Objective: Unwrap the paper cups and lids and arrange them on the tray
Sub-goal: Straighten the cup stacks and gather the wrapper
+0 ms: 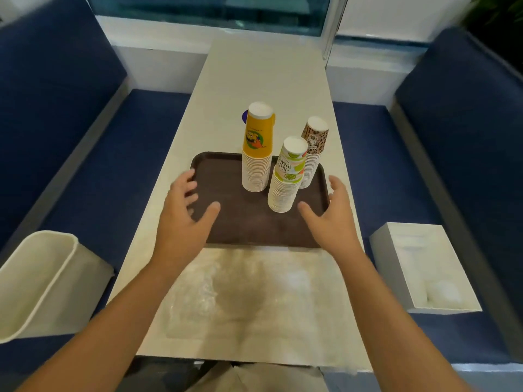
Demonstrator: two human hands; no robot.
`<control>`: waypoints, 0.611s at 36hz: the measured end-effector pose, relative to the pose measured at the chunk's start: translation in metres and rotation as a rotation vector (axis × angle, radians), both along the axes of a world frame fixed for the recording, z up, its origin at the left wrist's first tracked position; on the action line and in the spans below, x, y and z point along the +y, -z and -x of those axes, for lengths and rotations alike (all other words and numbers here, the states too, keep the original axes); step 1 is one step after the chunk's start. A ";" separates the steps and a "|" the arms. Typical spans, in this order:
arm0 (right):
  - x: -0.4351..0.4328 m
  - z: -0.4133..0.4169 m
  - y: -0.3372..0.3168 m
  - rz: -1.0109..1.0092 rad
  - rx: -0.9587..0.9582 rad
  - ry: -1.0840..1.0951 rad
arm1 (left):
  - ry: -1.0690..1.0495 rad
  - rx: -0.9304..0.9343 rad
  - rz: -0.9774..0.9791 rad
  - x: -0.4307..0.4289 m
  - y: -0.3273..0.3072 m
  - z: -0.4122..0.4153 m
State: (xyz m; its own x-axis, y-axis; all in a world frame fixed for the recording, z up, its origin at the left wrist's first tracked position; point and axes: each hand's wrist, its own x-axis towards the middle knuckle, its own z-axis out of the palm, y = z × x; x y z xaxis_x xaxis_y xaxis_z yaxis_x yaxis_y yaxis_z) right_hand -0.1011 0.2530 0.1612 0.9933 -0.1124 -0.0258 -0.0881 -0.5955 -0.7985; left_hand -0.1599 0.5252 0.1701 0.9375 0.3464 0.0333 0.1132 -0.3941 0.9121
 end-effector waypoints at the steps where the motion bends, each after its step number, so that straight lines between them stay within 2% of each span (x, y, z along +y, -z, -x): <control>1: 0.000 -0.011 -0.005 -0.020 0.018 -0.003 | -0.007 0.000 0.036 -0.001 -0.006 -0.014; 7: 0.012 -0.054 -0.008 -0.175 0.041 -0.062 | 0.015 0.016 0.065 -0.018 -0.018 -0.096; 15: 0.029 -0.078 0.026 -0.129 0.071 -0.061 | 0.096 0.126 0.032 -0.040 0.000 -0.154; 22: 0.035 -0.084 0.056 -0.171 0.052 -0.053 | 0.098 0.159 0.044 -0.050 0.015 -0.176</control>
